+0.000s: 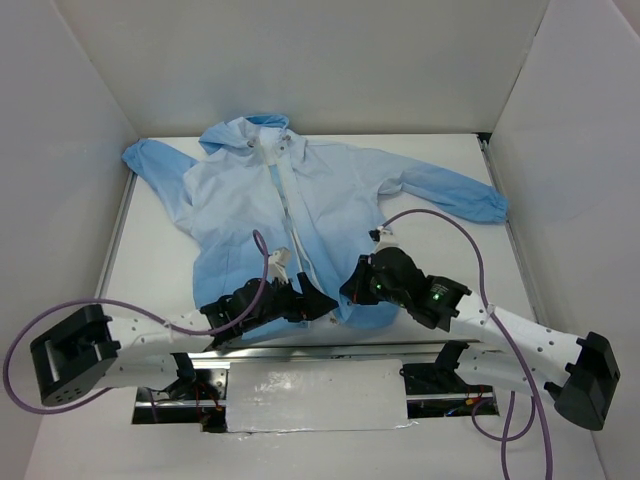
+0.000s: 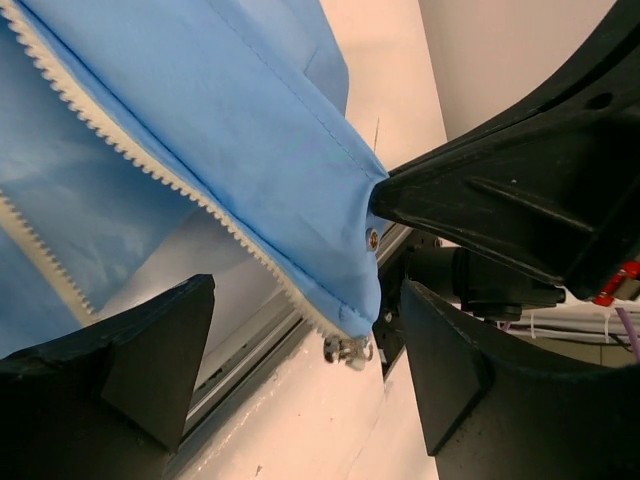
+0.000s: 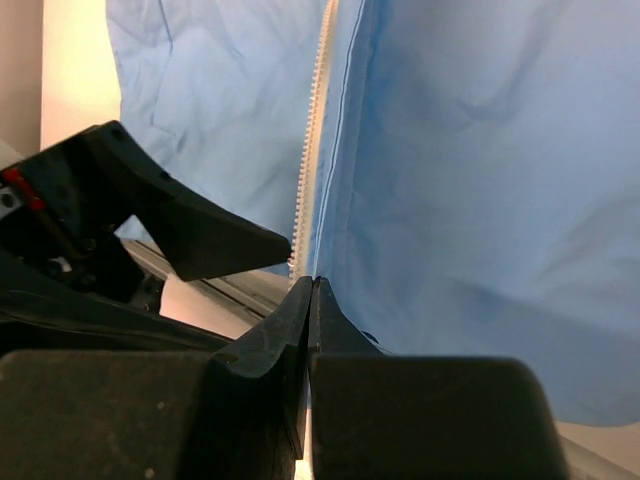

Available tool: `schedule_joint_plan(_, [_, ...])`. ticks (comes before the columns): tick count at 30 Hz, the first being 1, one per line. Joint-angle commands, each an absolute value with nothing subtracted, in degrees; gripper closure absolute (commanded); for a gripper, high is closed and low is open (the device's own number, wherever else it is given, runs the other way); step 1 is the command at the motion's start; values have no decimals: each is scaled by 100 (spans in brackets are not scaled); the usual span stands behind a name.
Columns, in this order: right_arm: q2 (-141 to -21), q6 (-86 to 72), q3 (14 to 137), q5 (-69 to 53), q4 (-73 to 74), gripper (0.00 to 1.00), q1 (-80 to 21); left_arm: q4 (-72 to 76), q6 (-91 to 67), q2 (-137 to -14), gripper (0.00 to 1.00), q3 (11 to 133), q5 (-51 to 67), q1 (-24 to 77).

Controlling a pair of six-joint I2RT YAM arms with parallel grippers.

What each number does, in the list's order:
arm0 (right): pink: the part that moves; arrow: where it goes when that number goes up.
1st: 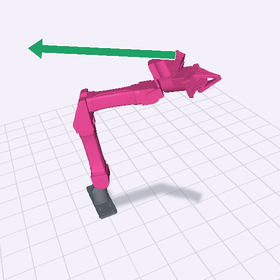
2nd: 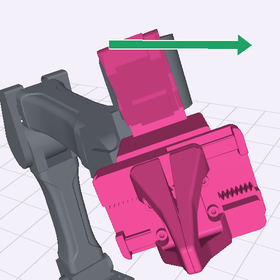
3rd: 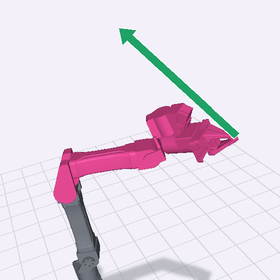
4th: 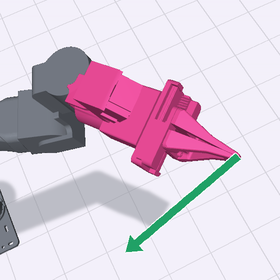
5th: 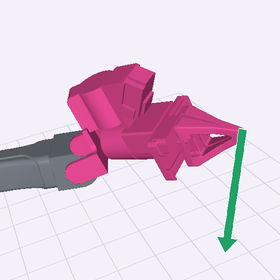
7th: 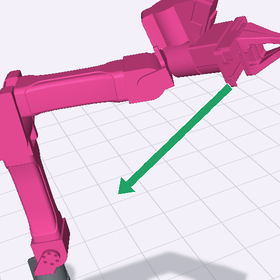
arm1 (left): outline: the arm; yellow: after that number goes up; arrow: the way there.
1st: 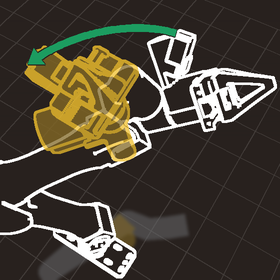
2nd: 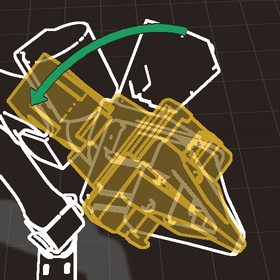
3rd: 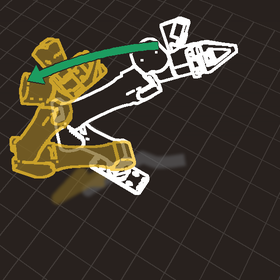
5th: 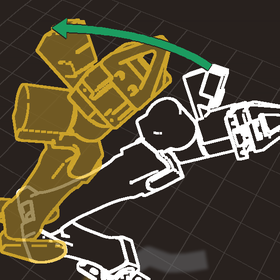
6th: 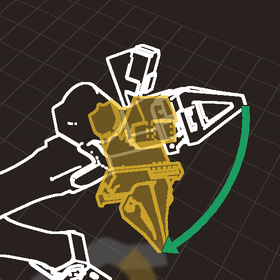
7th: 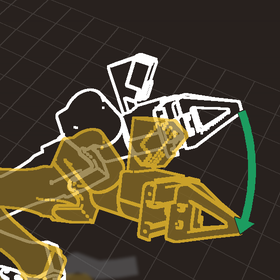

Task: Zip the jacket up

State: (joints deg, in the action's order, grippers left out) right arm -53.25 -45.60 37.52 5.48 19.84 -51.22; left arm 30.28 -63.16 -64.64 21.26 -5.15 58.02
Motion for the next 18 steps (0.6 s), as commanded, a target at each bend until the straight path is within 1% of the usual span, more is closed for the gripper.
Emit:
schedule_joint_plan(1, [-5247,-4693,3621,721,1890,100,-5124,4349,-6565,-6933,14,2039,-79,5783])
schedule_joint_plan(5, [-5265,-4711,3525,659,1776,100,-5098,4921,-6610,-7285,15,1907,-132,5783])
schedule_joint_plan(6, [-5282,-4711,3524,650,1775,100,-5098,4948,-6583,-7321,21,1933,-141,5792])
schedule_joint_plan(8, [-5309,-4711,3542,650,1802,100,-5089,4861,-6495,-7435,26,2091,-132,5783])
schedule_joint_plan(9, [-5309,-4711,3533,659,1810,100,-5089,4852,-6469,-7488,32,2135,-123,5783])
schedule_joint_plan(10, [-5291,-4728,3533,668,1819,100,-5080,4834,-6477,-7540,44,2171,-97,5783])
schedule_joint_plan(12, [-5247,-4737,3516,738,1846,100,-5080,4869,-6495,-7734,51,2197,-79,5792])
schedule_joint_plan(15, [-5195,-4746,3489,756,1846,100,-5071,5185,-6618,-8032,51,2110,-53,5766])
schedule_joint_plan(17, [-5194,-4746,3454,765,1837,100,-5036,5413,-6697,-8252,54,2083,86,5739])
schedule_joint_plan(18, [-5203,-4755,3454,782,1846,100,-5036,5466,-6715,-8323,62,2083,123,5722])
